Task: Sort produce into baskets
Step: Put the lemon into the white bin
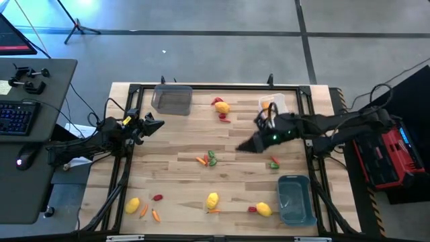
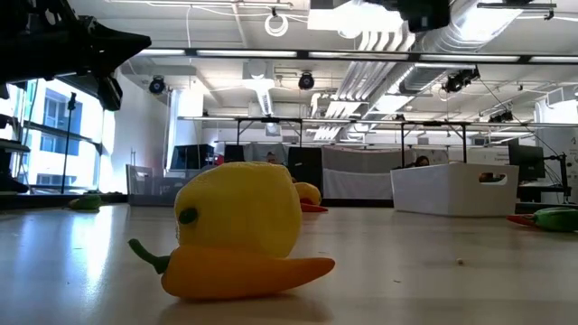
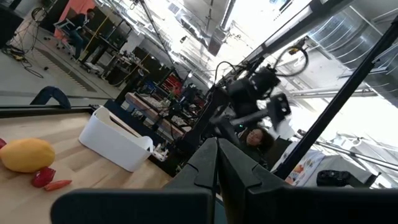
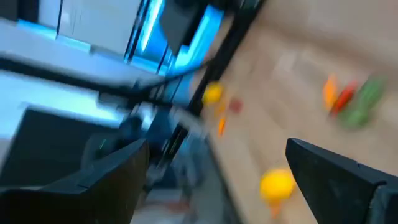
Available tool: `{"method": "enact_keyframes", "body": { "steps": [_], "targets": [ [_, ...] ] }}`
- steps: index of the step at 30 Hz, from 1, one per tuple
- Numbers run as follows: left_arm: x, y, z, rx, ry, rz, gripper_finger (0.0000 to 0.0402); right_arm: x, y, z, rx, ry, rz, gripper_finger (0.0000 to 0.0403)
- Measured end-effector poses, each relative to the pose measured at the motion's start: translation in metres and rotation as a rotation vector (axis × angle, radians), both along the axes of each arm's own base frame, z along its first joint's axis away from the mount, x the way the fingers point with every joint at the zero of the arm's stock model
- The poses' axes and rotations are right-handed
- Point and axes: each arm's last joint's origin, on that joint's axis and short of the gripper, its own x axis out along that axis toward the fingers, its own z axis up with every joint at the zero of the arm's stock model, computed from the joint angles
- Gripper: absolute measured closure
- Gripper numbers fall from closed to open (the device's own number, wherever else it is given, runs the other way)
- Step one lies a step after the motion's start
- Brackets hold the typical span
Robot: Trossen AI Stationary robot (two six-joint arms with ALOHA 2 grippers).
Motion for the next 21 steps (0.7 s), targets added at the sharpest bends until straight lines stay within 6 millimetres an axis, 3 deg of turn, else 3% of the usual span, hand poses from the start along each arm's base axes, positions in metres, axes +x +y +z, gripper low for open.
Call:
{"method": "enact_keyframes", "body": {
  "steps": [3,6,10,15,21],
  "targets": [
    [0.000,0.000,0.000,0.000,0.000,0.001,0.0401,0.004,0.013,-0.004,0.143,0.070,0.132,0.0036],
    [0.000,0.000,0.000,0.000,0.000,0.000,0.0401,0.004,0.037,-0.006,0.178,0.208,0.297,0.0036],
    [0.000,0.000,0.000,0.000,0.000,0.000,0.0401,0.001,0.071,-0.022,0.046,0.447,0.418,0.0036],
    [0.000,0.000,0.000,0.000,0.000,0.000,0.0401,-0.002,0.114,-0.056,-0.136,0.691,0.550,0.0036],
    [0.000,0.000,0.000,0.000,0.000,0.000,0.0401,-0.007,0.151,-0.095,-0.229,0.875,0.560,0.0036]
  ]
}}
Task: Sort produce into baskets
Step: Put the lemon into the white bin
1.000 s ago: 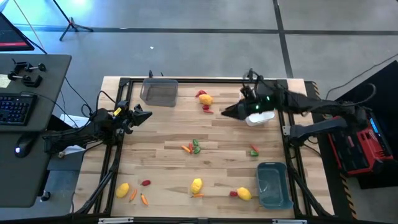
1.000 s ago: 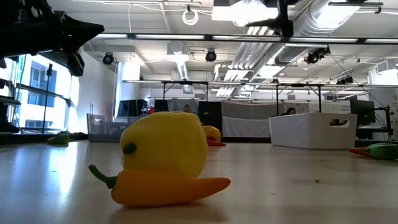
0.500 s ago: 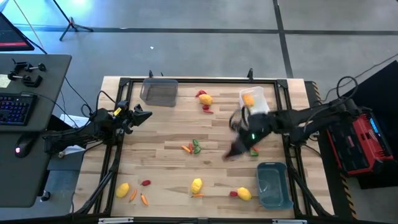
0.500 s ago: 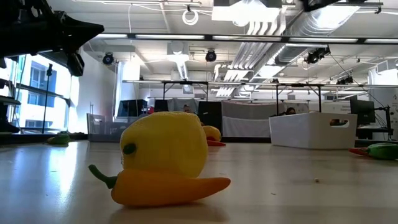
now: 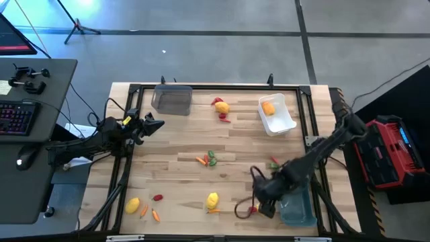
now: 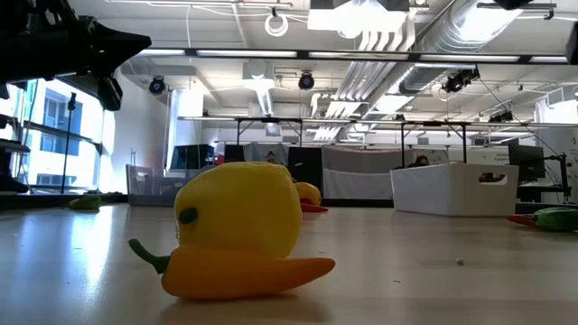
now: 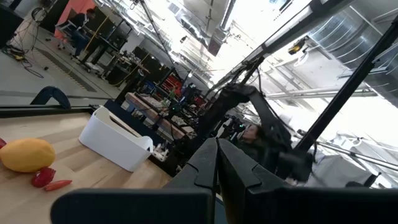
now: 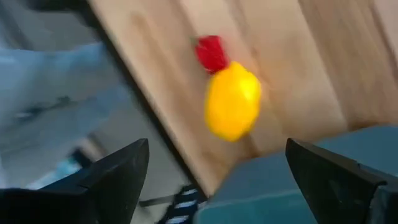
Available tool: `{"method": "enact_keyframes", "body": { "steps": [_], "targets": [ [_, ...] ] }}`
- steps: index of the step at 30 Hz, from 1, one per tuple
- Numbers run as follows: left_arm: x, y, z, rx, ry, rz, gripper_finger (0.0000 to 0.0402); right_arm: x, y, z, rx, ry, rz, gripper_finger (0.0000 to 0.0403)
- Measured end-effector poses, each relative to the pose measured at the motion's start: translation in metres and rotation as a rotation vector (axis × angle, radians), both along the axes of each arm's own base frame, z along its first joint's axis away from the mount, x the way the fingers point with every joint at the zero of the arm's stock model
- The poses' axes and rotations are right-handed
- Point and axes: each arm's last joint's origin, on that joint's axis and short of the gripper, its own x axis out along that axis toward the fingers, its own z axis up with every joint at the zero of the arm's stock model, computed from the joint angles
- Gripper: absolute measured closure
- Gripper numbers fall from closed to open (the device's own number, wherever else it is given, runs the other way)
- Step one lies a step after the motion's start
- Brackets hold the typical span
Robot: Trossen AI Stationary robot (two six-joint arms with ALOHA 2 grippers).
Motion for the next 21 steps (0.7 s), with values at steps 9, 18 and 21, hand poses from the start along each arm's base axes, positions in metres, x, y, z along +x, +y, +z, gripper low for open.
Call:
{"method": "enact_keyframes", "body": {
  "steps": [9,18,21],
  "targets": [
    [0.000,0.000,0.000,0.000,0.000,0.000,0.0401,0.001,0.018,-0.034,-0.155,0.020,0.077,0.0036],
    [0.000,0.000,0.000,0.000,0.000,0.000,0.0401,0.005,0.023,-0.057,-0.222,0.045,0.144,0.0036],
    [0.000,0.000,0.000,0.000,0.000,0.000,0.0401,0.007,0.026,-0.067,-0.231,0.057,0.176,0.0036]
  ]
}}
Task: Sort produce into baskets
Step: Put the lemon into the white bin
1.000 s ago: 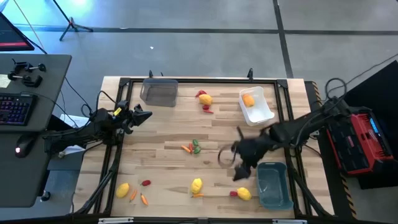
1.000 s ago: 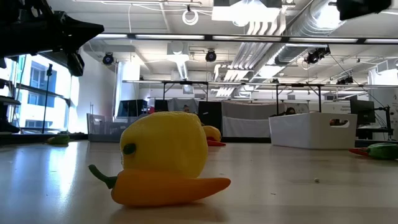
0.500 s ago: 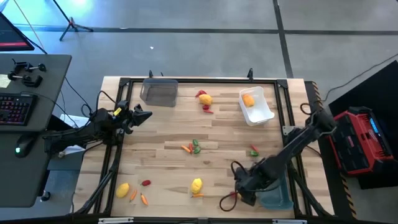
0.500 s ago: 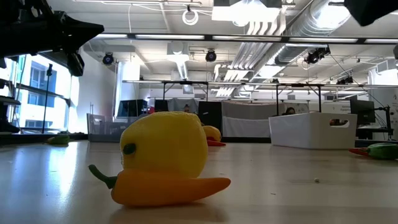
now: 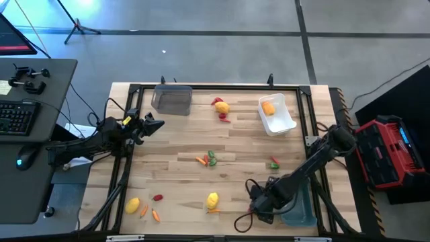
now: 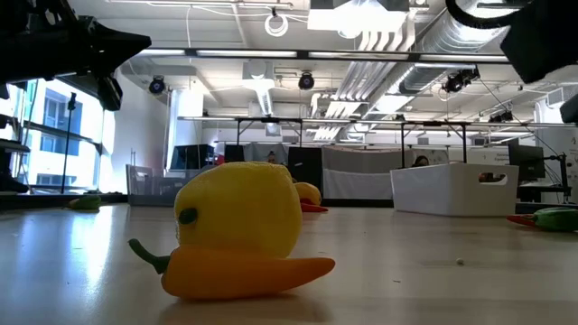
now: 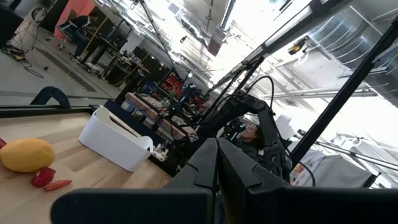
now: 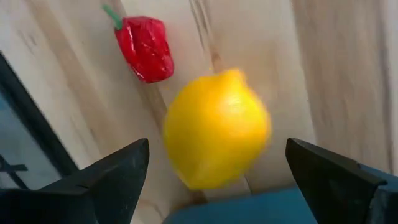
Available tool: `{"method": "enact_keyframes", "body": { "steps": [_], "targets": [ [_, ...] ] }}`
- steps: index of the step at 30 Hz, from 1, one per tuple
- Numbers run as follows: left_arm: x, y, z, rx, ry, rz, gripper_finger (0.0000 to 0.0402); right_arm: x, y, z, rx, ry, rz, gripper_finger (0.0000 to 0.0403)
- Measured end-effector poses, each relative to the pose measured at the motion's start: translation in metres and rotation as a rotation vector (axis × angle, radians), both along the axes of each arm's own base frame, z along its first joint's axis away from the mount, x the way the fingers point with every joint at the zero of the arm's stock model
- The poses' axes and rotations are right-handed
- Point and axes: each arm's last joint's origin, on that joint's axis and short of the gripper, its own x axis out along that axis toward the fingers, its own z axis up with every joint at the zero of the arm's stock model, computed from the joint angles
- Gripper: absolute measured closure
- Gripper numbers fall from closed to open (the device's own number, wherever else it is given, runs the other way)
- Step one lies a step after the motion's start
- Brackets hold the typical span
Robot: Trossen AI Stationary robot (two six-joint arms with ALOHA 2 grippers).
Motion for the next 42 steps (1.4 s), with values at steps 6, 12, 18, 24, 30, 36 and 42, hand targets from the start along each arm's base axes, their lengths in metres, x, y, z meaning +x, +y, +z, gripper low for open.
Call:
{"method": "enact_keyframes", "body": {
  "steps": [6,12,18,24,30,36,42],
  "targets": [
    [0.000,0.000,0.000,0.000,0.000,0.000,0.0401,0.001,0.001,-0.017,-0.046,0.040,0.006,0.0037],
    [0.000,0.000,0.000,0.000,0.000,0.000,0.0401,0.002,-0.002,-0.016,-0.099,0.014,-0.021,0.0052],
    [0.000,0.000,0.000,0.000,0.000,0.000,0.0401,0.004,-0.008,-0.016,-0.132,0.007,-0.007,0.0074],
    [0.000,0.000,0.000,0.000,0.000,0.000,0.0401,0.009,-0.015,-0.016,-0.146,-0.009,0.014,0.0077],
    [0.000,0.000,0.000,0.000,0.000,0.000,0.0401,0.006,-0.019,-0.026,-0.141,0.038,-0.002,0.0078],
    [0.000,0.000,0.000,0.000,0.000,0.000,0.0401,0.006,-0.020,-0.027,-0.151,0.041,-0.027,0.0100],
    [0.000,0.000,0.000,0.000,0.000,0.000,0.0401,0.007,-0.020,-0.021,-0.203,0.046,-0.009,0.0193]
  ]
}}
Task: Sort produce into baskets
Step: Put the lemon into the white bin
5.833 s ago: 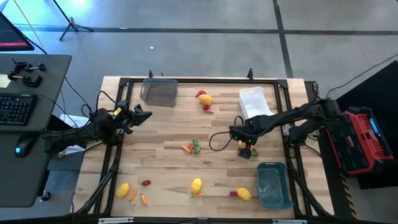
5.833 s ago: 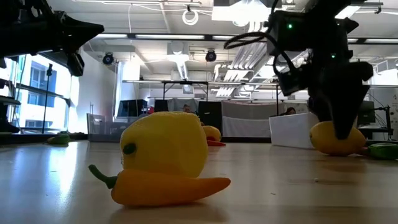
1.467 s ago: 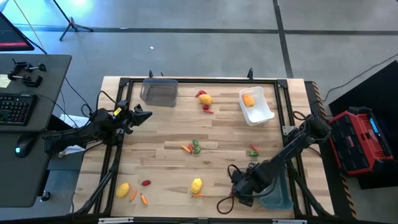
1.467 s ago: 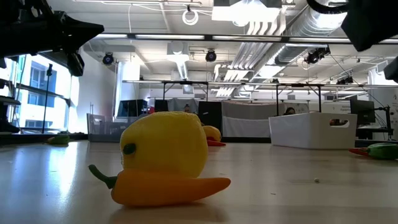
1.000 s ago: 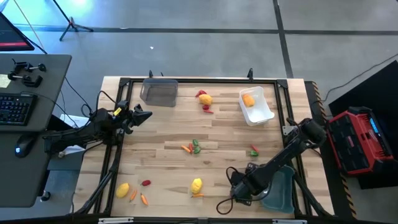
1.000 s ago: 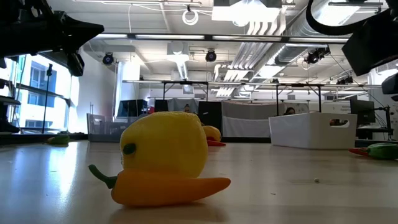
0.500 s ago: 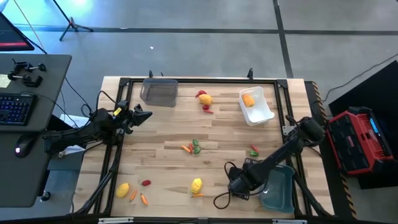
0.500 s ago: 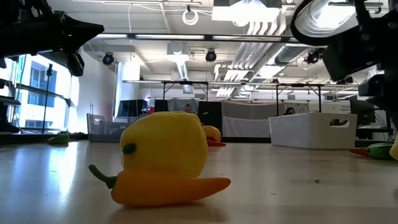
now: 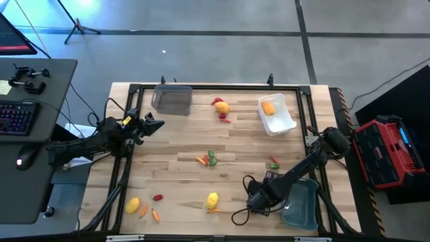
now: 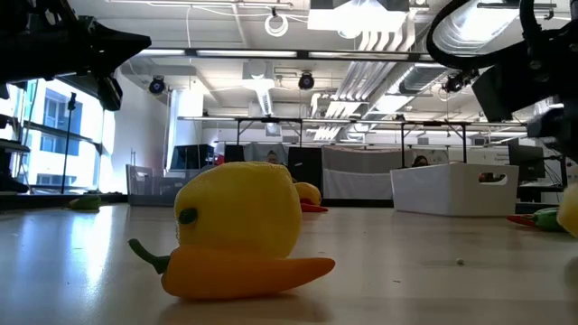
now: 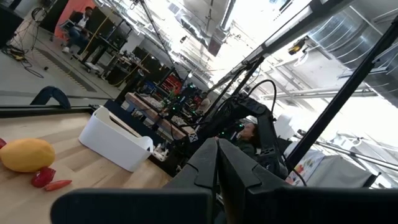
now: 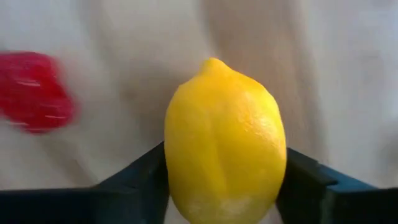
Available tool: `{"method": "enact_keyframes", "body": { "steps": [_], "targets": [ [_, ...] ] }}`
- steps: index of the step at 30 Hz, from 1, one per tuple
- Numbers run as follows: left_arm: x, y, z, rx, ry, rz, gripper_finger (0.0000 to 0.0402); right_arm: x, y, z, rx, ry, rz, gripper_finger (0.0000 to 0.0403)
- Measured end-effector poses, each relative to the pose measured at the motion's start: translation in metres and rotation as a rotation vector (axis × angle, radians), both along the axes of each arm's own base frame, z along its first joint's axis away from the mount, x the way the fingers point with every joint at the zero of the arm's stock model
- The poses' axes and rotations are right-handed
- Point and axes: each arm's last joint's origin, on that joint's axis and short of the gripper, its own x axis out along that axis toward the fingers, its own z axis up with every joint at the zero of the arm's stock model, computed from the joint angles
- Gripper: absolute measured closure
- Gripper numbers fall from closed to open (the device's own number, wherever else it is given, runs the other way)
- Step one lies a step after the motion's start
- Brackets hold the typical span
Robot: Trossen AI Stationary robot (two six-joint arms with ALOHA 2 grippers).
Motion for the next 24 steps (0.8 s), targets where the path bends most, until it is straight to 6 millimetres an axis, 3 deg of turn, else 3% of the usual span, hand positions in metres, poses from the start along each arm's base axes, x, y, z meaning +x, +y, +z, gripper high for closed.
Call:
{"method": "enact_keyframes", "body": {
  "steps": [4,9,13,19,24],
  "targets": [
    [0.000,0.000,0.000,0.000,0.000,0.000,0.0401,0.002,-0.001,0.028,-0.152,-0.046,0.080,0.0261],
    [0.000,0.000,0.000,0.000,-0.001,0.000,0.0401,-0.003,-0.019,0.085,-0.395,-0.208,0.123,0.0263],
    [0.000,0.000,0.000,0.000,0.000,0.000,0.0401,-0.016,-0.068,0.115,-0.556,-0.269,-0.066,0.0242],
    [0.000,0.000,0.000,0.000,0.000,0.001,0.0401,-0.059,-0.158,0.118,-0.563,-0.314,-0.484,0.0206],
    [0.000,0.000,0.000,0.000,0.000,0.000,0.0401,-0.086,-0.214,0.119,-0.541,-0.341,-0.812,0.0202]
  ]
}}
